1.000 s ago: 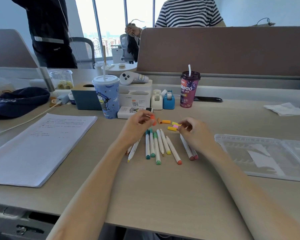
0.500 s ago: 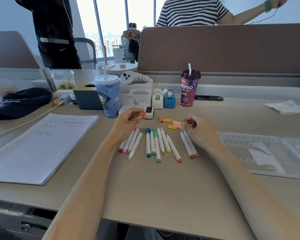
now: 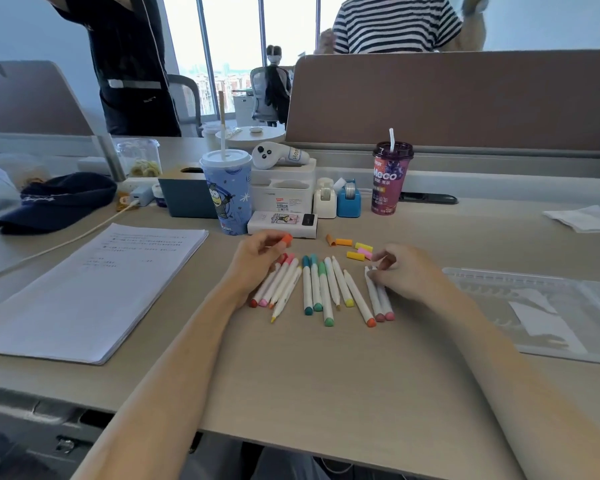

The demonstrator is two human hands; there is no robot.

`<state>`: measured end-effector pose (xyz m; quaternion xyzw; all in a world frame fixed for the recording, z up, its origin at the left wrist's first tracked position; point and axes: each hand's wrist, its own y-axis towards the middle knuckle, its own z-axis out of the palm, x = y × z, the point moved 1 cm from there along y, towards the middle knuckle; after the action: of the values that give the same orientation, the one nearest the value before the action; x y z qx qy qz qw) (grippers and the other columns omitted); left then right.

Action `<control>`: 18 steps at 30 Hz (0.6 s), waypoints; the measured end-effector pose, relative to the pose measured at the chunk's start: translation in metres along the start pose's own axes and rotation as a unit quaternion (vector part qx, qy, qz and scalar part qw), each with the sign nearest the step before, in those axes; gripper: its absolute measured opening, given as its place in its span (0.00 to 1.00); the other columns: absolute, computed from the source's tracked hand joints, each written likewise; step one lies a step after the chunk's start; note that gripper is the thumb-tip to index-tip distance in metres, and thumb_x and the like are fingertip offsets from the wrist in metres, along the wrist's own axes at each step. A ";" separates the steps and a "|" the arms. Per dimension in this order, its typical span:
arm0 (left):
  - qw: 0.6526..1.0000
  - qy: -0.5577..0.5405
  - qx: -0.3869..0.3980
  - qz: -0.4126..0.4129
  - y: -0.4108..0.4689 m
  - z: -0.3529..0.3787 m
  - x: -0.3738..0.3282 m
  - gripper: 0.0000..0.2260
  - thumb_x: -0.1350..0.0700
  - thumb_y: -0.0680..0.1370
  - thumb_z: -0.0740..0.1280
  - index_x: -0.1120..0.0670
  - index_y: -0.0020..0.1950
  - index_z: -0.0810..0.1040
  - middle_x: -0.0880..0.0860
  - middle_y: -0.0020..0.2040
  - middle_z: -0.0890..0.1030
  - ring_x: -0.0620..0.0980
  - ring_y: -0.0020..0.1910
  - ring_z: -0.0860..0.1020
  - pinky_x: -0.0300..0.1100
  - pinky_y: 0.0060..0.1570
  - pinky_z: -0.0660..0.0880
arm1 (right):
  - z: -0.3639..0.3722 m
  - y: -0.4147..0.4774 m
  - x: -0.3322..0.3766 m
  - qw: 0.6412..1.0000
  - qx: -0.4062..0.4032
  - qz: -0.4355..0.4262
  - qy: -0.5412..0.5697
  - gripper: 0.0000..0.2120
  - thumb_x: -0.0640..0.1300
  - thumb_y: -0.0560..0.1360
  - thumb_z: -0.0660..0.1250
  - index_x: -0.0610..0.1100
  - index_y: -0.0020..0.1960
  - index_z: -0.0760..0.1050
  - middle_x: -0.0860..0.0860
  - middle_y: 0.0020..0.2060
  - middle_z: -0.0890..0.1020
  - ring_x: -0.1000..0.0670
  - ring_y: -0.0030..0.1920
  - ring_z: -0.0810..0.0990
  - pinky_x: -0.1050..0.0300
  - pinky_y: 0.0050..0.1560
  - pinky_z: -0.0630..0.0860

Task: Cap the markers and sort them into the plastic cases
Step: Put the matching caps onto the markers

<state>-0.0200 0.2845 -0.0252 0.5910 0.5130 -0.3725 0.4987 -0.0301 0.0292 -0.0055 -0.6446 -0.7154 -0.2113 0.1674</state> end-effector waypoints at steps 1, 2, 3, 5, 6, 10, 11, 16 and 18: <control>1.000 -0.006 0.002 0.000 -0.001 0.002 -0.001 0.08 0.59 0.80 0.63 0.53 0.57 0.78 0.50 0.52 0.81 0.36 0.40 0.79 0.31 0.41 0.76 | -0.001 0.000 0.000 1.000 -0.002 0.000 0.004 0.11 0.48 0.76 0.69 0.48 0.57 0.76 0.52 0.49 0.77 0.53 0.48 0.74 0.59 0.46 0.70; 1.000 -0.014 0.002 -0.001 -0.002 0.003 -0.002 0.07 0.59 0.80 0.63 0.52 0.57 0.78 0.50 0.52 0.81 0.38 0.41 0.79 0.32 0.41 0.76 | -0.001 0.000 -0.001 1.000 -0.006 0.001 0.007 0.10 0.48 0.76 0.69 0.49 0.56 0.76 0.52 0.49 0.77 0.53 0.48 0.74 0.59 0.47 0.71; 1.000 -0.027 -0.001 -0.004 -0.004 0.005 -0.003 0.07 0.59 0.80 0.63 0.52 0.56 0.78 0.50 0.52 0.81 0.41 0.42 0.79 0.33 0.43 0.77 | -0.003 0.001 -0.002 1.000 -0.011 0.002 0.013 0.08 0.47 0.76 0.69 0.49 0.55 0.77 0.52 0.49 0.78 0.53 0.49 0.74 0.58 0.48 0.72; 0.998 -0.058 -0.011 -0.013 -0.006 0.008 -0.004 0.07 0.59 0.80 0.63 0.52 0.55 0.78 0.50 0.53 0.81 0.44 0.44 0.79 0.35 0.45 0.78 | -0.007 0.001 -0.003 1.000 -0.010 0.006 0.028 0.04 0.46 0.76 0.69 0.49 0.51 0.77 0.51 0.49 0.78 0.52 0.48 0.75 0.58 0.49 0.73; 0.997 -0.069 -0.019 -0.017 -0.007 0.011 -0.004 0.07 0.59 0.81 0.63 0.51 0.56 0.78 0.50 0.53 0.81 0.44 0.45 0.79 0.36 0.47 0.78 | -0.009 0.001 -0.003 0.999 -0.002 0.006 0.037 0.03 0.45 0.76 0.70 0.49 0.48 0.77 0.51 0.48 0.78 0.52 0.48 0.76 0.57 0.49 0.74; 0.994 -0.091 -0.064 -0.012 -0.010 0.026 -0.005 0.06 0.56 0.80 0.64 0.50 0.55 0.77 0.47 0.48 0.81 0.43 0.42 0.77 0.32 0.43 0.77 | -0.011 -0.001 -0.001 0.998 0.051 0.007 0.038 0.04 0.44 0.76 0.70 0.51 0.45 0.76 0.53 0.45 0.77 0.53 0.45 0.76 0.60 0.45 0.73; 0.993 -0.094 -0.069 -0.009 -0.010 0.029 -0.006 0.05 0.55 0.80 0.64 0.50 0.55 0.77 0.47 0.47 0.81 0.43 0.41 0.76 0.31 0.41 0.76 | -0.010 -0.001 0.000 0.997 0.063 0.006 0.032 0.03 0.44 0.76 0.70 0.51 0.46 0.76 0.53 0.46 0.77 0.54 0.44 0.75 0.61 0.42 0.72; 0.995 -0.080 -0.053 -0.009 -0.010 0.037 -0.006 0.07 0.55 0.80 0.64 0.49 0.57 0.76 0.48 0.53 0.81 0.44 0.48 0.77 0.33 0.45 0.74 | -0.007 -0.001 0.004 0.998 0.060 -0.012 0.025 0.03 0.44 0.76 0.69 0.51 0.47 0.75 0.52 0.48 0.78 0.53 0.46 0.75 0.60 0.45 0.72; 0.996 -0.082 -0.047 -0.007 -0.010 0.035 -0.007 0.07 0.55 0.80 0.64 0.49 0.57 0.77 0.52 0.54 0.81 0.47 0.46 0.78 0.35 0.45 0.75 | -0.007 -0.003 0.005 0.998 0.048 -0.023 0.019 0.03 0.45 0.77 0.69 0.51 0.47 0.75 0.52 0.48 0.77 0.53 0.47 0.75 0.60 0.45 0.71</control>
<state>-0.0285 0.2485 -0.0284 0.5310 0.4915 -0.3984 0.5637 -0.0337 0.0293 0.0029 -0.6148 -0.7361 -0.1930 0.2070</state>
